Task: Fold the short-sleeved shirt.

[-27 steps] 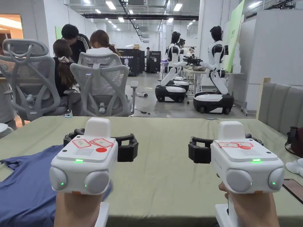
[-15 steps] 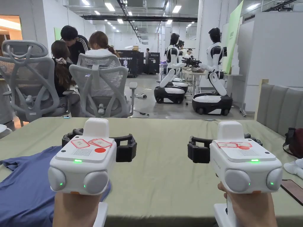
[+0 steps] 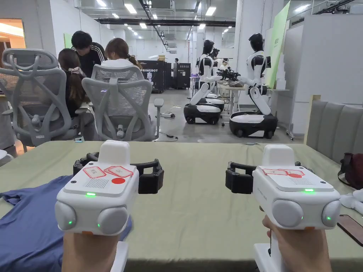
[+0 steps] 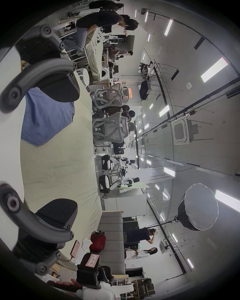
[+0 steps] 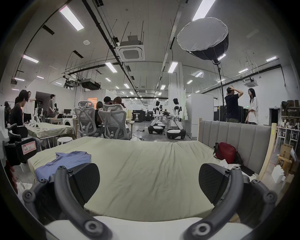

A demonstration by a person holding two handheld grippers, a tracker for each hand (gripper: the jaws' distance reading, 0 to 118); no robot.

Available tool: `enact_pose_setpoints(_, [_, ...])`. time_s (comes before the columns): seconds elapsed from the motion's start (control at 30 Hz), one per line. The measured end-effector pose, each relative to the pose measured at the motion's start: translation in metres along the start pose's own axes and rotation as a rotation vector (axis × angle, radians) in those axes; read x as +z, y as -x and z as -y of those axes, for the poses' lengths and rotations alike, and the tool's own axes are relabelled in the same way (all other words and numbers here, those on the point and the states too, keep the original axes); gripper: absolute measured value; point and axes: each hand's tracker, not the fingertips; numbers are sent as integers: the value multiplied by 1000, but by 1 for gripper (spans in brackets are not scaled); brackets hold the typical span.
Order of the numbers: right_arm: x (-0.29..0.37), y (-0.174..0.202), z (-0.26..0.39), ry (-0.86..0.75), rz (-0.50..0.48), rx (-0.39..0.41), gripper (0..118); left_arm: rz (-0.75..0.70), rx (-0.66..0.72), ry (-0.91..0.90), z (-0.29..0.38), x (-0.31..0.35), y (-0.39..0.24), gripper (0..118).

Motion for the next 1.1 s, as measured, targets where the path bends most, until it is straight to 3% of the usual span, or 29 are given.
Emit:
enact_pose_setpoints(0.47, [0,5,0,-4,14,29,118,-7,-14,3,-4,-2,-1,118])
enact_pose_setpoints(0.7, [4,0,-1,-45,6,-9,118,0,-5,-1,-5,-1,0,118])
enact_pose_setpoints(1.1, [2,3,0,-14,36,35,118,2,-7,2,-3,0,-2,118])
